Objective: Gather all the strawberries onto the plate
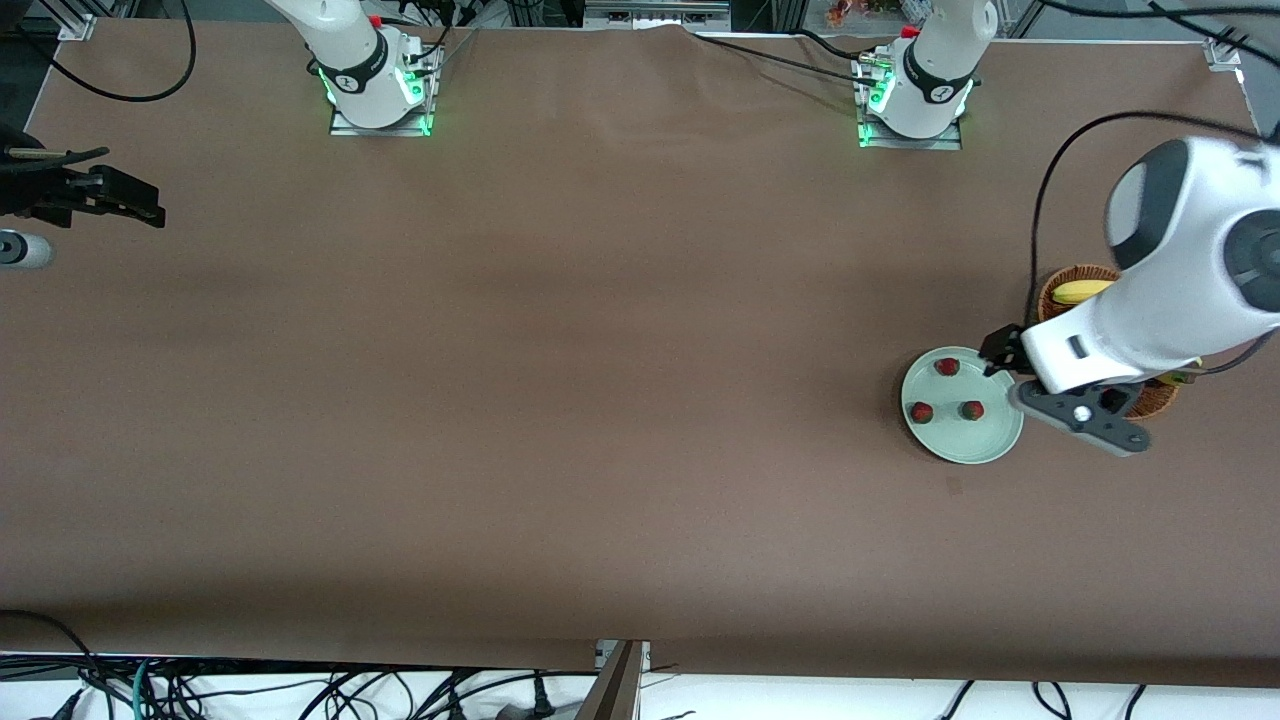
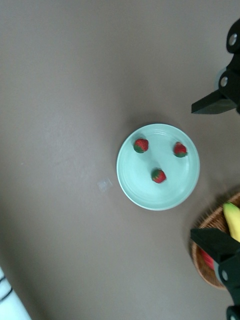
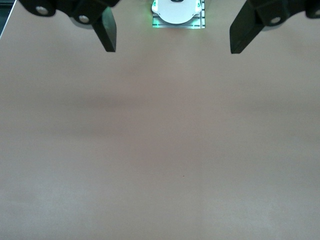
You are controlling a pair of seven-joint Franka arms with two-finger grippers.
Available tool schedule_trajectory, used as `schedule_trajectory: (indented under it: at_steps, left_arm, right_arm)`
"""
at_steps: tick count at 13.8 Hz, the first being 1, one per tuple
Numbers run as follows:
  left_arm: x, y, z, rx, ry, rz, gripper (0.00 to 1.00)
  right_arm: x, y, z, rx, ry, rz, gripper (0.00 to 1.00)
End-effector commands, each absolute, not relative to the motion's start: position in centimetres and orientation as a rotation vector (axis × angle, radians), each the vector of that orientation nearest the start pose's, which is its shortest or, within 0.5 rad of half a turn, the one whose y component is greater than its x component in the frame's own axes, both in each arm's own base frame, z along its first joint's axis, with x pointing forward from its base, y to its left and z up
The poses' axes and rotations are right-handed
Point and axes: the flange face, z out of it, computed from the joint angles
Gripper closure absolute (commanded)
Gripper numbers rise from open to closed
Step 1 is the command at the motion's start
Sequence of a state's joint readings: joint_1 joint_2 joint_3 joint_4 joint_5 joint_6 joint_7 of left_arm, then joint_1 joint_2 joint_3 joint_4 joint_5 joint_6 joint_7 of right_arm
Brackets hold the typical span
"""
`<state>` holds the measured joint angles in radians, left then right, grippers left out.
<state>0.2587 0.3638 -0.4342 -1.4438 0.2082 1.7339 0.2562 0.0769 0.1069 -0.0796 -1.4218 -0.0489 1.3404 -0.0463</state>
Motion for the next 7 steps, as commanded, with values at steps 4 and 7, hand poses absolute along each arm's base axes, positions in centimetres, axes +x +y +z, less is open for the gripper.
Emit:
schedule_trajectory:
  at_steps: [4,7]
  left_arm:
    - [60.1,-3.8,57.3,-3.128,0.229,-0.001,0.0]
    - [56.3,-2.6,57.9,-3.155,0.07,-0.06,0.0]
  right_arm:
    - [56.0,-0.3,62.3,-3.183,-0.088,0.269,0.0]
    - [55.9,-0.7,62.2,-3.18,-0.069,0.281,0.0]
